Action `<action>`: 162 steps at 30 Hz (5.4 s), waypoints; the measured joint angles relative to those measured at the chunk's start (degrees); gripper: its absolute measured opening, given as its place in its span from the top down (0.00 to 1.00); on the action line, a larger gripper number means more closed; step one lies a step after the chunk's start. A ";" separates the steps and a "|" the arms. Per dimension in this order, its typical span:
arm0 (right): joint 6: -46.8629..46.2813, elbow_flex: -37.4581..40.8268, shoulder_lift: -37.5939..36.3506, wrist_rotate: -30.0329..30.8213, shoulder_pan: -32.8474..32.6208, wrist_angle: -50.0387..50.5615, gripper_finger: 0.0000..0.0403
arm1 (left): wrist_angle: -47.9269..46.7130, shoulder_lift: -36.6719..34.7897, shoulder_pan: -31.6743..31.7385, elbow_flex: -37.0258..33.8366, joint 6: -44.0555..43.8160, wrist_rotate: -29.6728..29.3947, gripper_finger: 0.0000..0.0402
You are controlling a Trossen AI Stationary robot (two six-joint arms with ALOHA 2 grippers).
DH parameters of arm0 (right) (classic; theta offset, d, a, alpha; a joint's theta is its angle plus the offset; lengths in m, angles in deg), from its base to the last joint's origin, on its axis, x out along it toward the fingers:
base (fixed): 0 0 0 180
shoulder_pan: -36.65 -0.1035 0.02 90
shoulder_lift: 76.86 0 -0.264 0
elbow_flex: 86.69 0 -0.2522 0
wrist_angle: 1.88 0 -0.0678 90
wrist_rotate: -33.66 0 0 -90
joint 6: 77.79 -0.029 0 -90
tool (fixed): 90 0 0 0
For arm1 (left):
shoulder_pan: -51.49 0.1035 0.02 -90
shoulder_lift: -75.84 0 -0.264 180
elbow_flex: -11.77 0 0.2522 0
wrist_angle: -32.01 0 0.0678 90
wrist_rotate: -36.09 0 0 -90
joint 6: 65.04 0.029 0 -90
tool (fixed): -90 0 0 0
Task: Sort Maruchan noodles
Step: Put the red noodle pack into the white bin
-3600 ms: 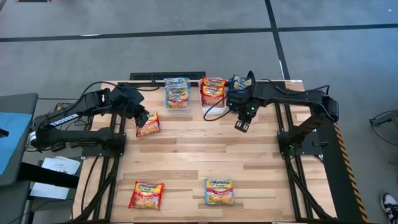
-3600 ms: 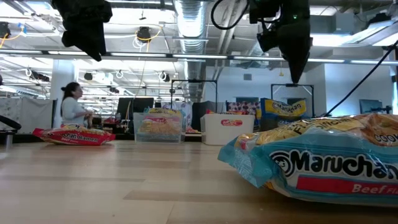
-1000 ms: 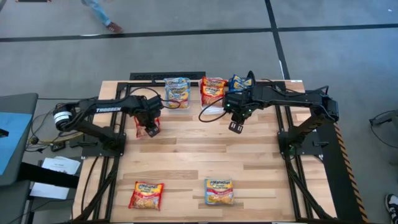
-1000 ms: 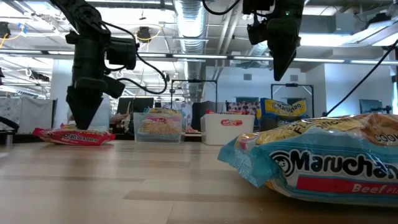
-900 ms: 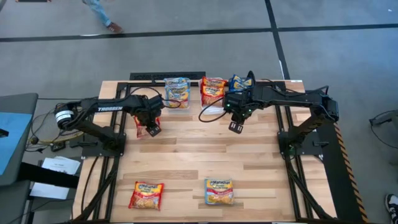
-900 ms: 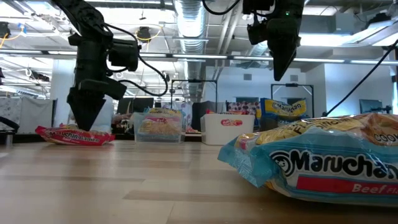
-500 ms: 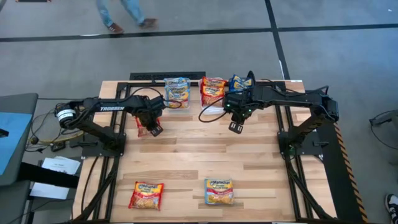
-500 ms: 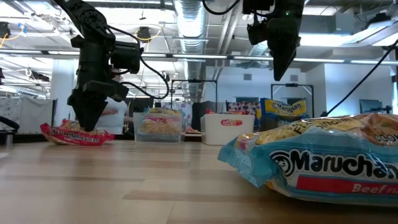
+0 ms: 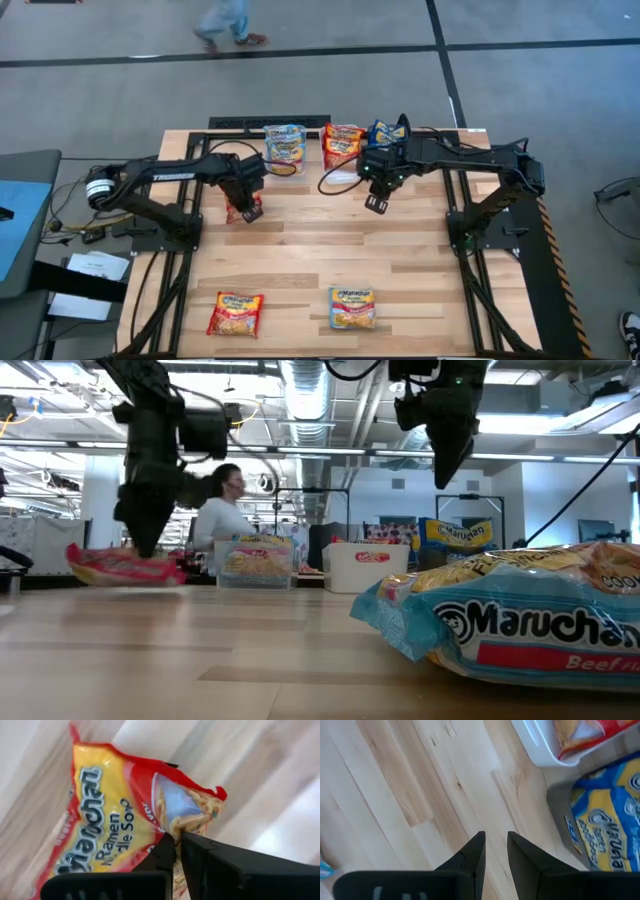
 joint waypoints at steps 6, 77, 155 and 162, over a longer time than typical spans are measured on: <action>-0.96 -0.48 0.00 -6.11 1.32 -2.76 0.74 | -0.13 -5.28 -3.62 0.74 -0.93 0.31 1.00; -17.40 -7.43 0.10 -27.07 20.16 -58.28 0.52 | 38.29 -10.65 -21.08 1.05 60.38 -30.06 1.00; -15.40 -7.34 19.71 -24.97 7.05 -47.27 0.97 | 39.10 -10.60 -21.08 0.92 70.36 -32.75 1.00; -13.12 -7.34 19.74 -24.53 7.05 -47.49 0.99 | 37.32 -10.62 -21.08 1.03 63.65 -33.76 1.00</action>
